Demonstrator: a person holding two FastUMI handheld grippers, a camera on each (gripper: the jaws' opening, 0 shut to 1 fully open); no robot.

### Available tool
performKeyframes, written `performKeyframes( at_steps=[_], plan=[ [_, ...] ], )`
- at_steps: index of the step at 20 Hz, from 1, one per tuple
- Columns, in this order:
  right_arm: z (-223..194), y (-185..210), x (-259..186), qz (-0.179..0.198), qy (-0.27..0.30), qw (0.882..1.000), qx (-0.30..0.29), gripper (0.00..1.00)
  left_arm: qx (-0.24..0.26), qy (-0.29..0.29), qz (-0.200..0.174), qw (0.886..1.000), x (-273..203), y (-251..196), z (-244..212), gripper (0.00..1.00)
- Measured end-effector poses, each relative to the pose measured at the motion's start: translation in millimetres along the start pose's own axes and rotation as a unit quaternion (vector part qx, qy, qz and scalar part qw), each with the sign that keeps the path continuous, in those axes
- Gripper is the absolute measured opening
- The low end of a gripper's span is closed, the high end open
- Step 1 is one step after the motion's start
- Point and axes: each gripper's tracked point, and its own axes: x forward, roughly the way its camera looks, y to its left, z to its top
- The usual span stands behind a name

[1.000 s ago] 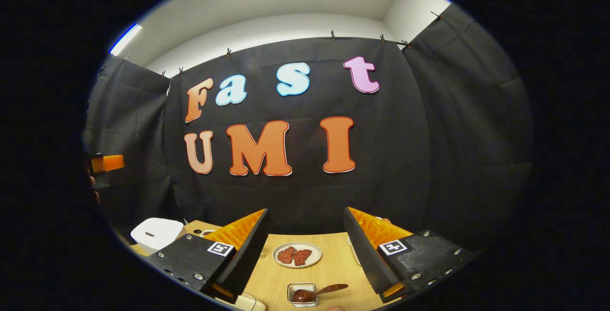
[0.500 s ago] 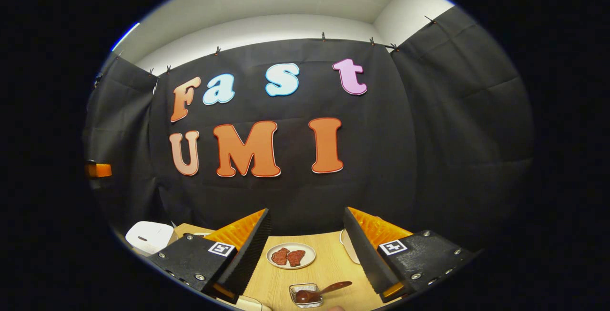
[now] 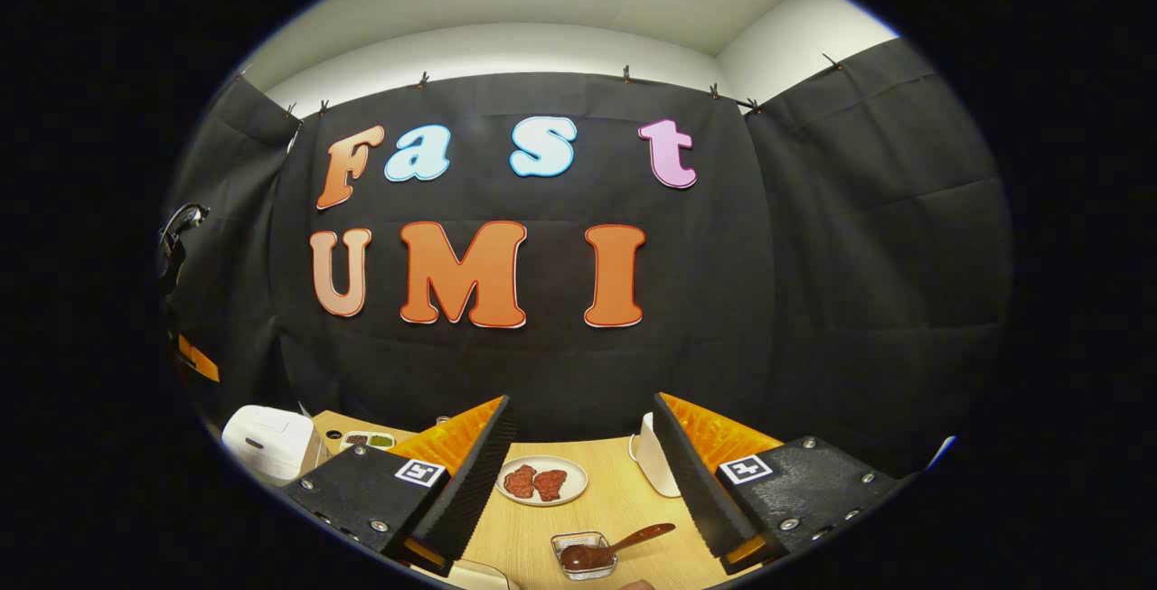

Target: Close the left gripper, press the button to open the rice cooker; take a wooden spoon from the chopstick holder with the right hand, scoop a spoonful of rice and pour it into the rice cooker, then put the wooden spoon back into the chopstick holder.

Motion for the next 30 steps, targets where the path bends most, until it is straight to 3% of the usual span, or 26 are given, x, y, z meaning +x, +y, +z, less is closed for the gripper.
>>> performKeyframes(
  at_steps=[7,13,19,23,27,30],
  plan=[
    [-2.2,-5.8,-13.3,-0.034,0.005,0.999,-0.013,0.94,-0.057,0.128,-0.017,0.990,43.7,17.4,-47.7,0.05],
    [-11.6,-14.1,-27.9,-0.064,0.021,0.997,-0.023,0.94,-0.091,0.192,-0.037,0.977,71.1,21.6,-72.9,0.05],
    [-14.0,-18.6,-38.6,-0.082,0.030,0.996,-0.032,0.94,-0.094,0.237,-0.029,0.967,100.1,36.6,-101.1,0.05],
    [-15.4,-19.2,-41.2,-0.088,0.035,0.995,-0.040,0.94,-0.095,0.233,-0.036,0.967,101.8,37.2,-102.0,0.05],
    [-21.2,-13.0,-38.2,-0.079,0.046,0.995,-0.031,0.95,-0.061,0.212,-0.031,0.975,102.4,37.6,-101.6,0.05],
    [-21.1,-14.6,-34.6,-0.077,0.048,0.995,-0.037,0.95,-0.042,0.160,-0.033,0.986,91.5,35.4,-76.6,0.06]
  ],
)
